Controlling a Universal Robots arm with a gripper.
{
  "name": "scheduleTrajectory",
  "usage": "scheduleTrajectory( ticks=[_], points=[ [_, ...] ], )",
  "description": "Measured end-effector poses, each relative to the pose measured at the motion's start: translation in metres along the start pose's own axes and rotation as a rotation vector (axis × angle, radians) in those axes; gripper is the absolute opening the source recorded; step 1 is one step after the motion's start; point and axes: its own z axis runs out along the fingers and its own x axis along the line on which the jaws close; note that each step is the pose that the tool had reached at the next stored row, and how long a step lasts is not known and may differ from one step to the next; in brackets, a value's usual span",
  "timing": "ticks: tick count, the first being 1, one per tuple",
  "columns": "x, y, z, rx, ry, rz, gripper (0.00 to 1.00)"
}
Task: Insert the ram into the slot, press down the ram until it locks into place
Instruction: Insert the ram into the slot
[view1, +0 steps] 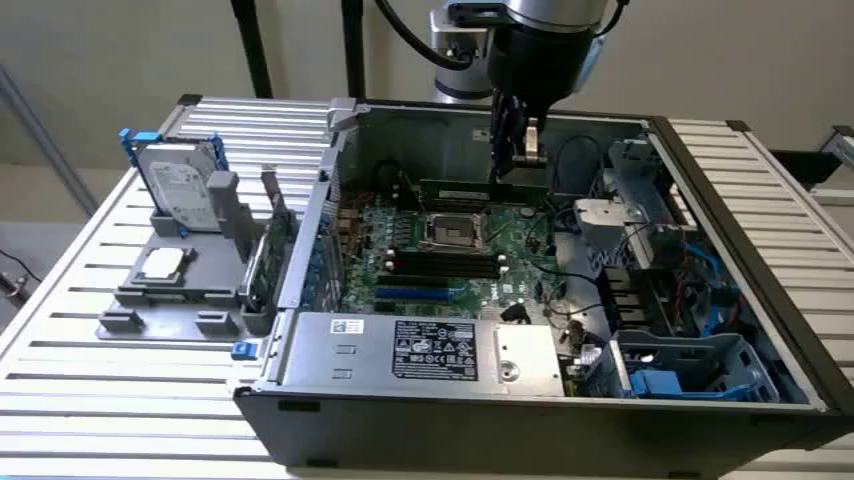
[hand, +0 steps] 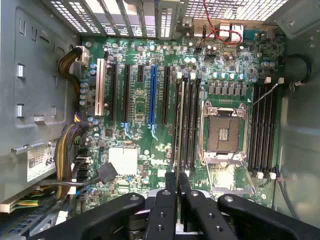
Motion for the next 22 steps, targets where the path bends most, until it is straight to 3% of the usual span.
scheduleTrajectory(
  ticks=[16,22],
  points=[
    [0.0,0.0004,0.0005,0.0,0.0,0.0,0.13],
    [-0.001,0.0152,0.0106,0.0001,-0.0002,0.0,0.13]
  ],
)
